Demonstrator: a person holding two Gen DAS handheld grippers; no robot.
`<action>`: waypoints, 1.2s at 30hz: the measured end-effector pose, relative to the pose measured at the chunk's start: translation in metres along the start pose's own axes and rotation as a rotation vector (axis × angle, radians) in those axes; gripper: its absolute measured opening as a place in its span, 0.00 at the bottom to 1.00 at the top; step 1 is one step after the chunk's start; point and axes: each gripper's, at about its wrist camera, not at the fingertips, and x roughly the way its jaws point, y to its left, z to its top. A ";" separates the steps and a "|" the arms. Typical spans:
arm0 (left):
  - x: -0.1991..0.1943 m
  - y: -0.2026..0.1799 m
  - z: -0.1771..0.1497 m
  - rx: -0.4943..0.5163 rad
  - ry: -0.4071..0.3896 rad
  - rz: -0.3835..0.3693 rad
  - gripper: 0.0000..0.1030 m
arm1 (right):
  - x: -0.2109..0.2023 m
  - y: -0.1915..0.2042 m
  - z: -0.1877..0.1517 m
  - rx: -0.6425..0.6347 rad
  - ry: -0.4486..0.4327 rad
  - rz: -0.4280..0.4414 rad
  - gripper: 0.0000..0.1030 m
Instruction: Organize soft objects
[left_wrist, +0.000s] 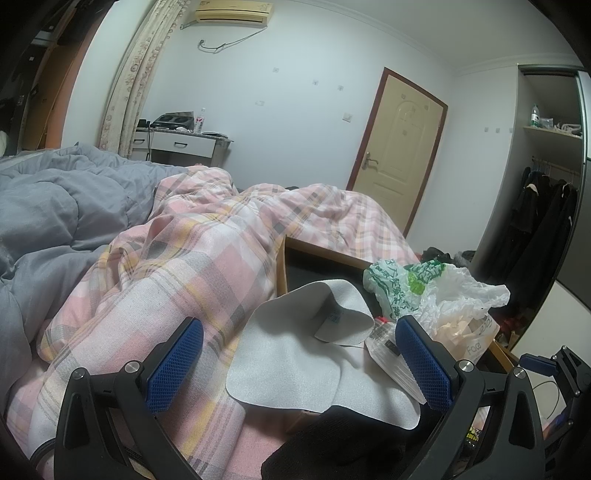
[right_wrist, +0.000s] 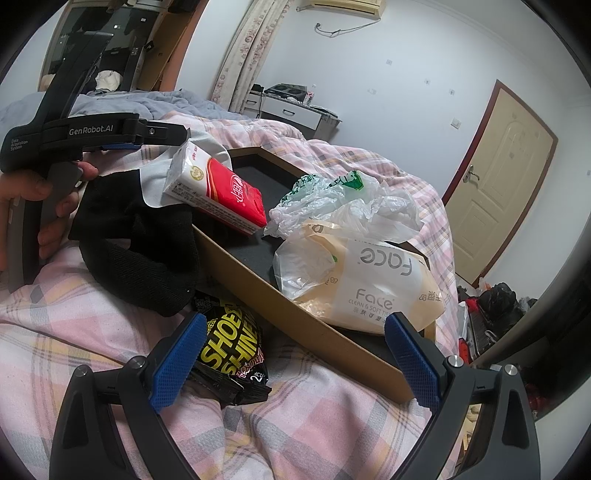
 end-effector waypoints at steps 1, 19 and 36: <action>0.000 0.000 0.000 0.000 0.000 0.000 1.00 | 0.000 0.000 0.000 0.000 0.000 0.000 0.93; 0.000 0.000 0.000 0.000 0.001 0.001 1.00 | 0.001 0.005 -0.001 -0.017 0.010 0.031 0.93; 0.000 -0.001 0.000 0.001 0.002 0.002 1.00 | -0.002 0.002 -0.002 -0.005 0.007 0.031 0.93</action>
